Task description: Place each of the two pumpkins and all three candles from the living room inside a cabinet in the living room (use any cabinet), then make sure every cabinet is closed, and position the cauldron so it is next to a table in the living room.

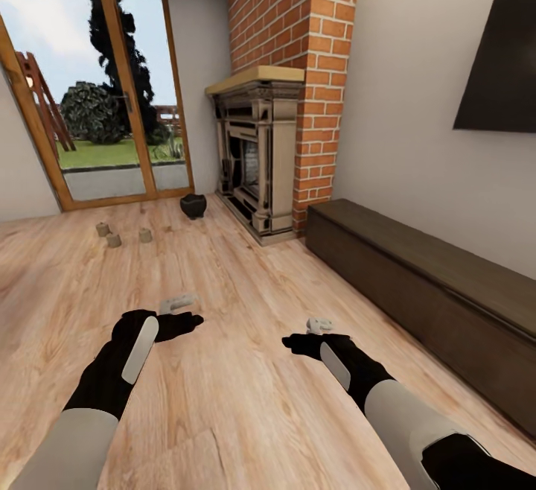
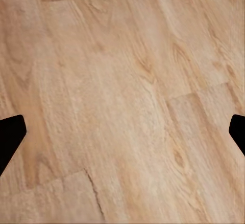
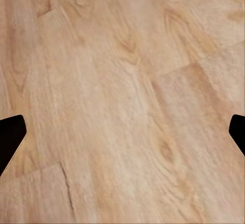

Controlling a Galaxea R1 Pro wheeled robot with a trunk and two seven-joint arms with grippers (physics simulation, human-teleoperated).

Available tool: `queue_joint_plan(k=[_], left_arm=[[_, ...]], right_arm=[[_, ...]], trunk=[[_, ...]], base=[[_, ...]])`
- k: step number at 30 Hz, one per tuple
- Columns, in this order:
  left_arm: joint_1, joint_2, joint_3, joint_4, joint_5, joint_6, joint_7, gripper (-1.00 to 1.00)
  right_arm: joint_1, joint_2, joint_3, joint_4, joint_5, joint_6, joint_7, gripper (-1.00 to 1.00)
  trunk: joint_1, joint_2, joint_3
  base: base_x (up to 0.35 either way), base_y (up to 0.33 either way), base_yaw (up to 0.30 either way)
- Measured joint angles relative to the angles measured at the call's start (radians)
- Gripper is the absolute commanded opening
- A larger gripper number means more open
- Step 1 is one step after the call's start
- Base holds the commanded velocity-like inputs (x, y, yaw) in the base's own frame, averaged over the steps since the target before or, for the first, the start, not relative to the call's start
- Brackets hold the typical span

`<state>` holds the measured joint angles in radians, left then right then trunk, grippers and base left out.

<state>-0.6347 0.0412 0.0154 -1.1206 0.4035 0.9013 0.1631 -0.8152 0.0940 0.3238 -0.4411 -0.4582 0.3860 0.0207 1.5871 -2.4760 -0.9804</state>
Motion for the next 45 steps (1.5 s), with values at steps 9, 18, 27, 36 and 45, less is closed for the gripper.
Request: queue_joint_plan(k=[9, 18, 27, 36, 45], left_arm=[[0.0, 0.0, 0.001, 0.0, 0.0, 0.0, 0.0, 1.0], [0.0, 0.0, 0.001, 0.0, 0.0, 0.0, 0.0, 1.0], [0.0, -0.001, 0.001, 0.0, 0.002, 0.0, 0.0, 1.0], [0.0, -0.001, 0.001, 0.0, 0.002, 0.0, 0.0, 1.0], [0.0, -0.001, 0.001, 0.0, 0.002, 0.0, 0.0, 1.0]], right_arm=[[0.0, 0.0, 0.001, -0.001, 0.0, -0.002, 0.002, 1.0], [0.0, -0.003, 0.025, -0.002, -0.001, -0.001, 0.014, 1.0], [0.0, -0.004, 0.065, -0.002, -0.002, -0.004, 0.058, 1.0], [0.0, -0.006, 0.063, -0.002, 0.0, -0.001, 0.17, 1.0], [0.0, -0.003, 0.065, -0.002, 0.001, -0.005, 0.164, 1.0]], trunk=[[0.0, 0.0, -0.009], [0.0, 0.0, -0.02], [0.0, 0.0, -0.023], [0.0, 0.0, -0.023], [0.0, 0.0, -0.023]], base=[[0.228, 0.142, 0.233], [0.276, 0.165, 0.17], [0.288, 0.166, 0.019], [0.291, 0.166, 0.0], [0.291, 0.166, 0.0]])
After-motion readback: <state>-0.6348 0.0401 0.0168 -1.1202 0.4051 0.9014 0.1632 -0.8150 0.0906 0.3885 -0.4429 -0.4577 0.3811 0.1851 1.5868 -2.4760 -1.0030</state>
